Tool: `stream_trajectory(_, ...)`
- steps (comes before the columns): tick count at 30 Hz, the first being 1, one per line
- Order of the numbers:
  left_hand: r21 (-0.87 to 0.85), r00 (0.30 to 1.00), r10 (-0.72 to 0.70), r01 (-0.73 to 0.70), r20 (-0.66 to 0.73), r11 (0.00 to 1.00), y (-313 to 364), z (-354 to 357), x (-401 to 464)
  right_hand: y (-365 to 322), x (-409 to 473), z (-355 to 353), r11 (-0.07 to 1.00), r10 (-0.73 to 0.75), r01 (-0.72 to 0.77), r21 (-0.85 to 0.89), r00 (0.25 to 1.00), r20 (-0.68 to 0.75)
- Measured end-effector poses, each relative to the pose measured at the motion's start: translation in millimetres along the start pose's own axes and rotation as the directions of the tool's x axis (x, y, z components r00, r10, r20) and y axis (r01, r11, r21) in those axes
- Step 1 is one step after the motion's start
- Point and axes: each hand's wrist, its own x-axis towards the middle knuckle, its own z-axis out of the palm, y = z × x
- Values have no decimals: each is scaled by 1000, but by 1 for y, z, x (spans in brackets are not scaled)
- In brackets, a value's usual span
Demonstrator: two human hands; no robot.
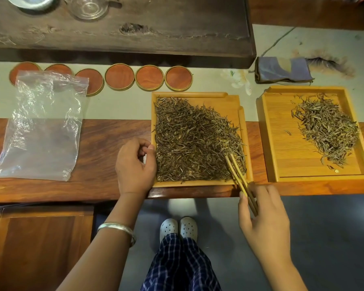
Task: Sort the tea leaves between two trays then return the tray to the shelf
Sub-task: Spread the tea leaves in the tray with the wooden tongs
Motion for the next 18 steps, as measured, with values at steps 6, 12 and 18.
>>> stream_trajectory(6,14,1000,4,-4,3,1000,1,-1,0,9,-8,-2,999,22,-20,-34,999,34)
stream_trajectory(12,15,1000,-4,4,2,1000,1,0,0,3,-5,1,999,-31,33,-21,997,70)
stream_trajectory(18,11,1000,-3,3,2,1000,1,0,0,6,-5,-4,1000,-20,21,-23,999,28)
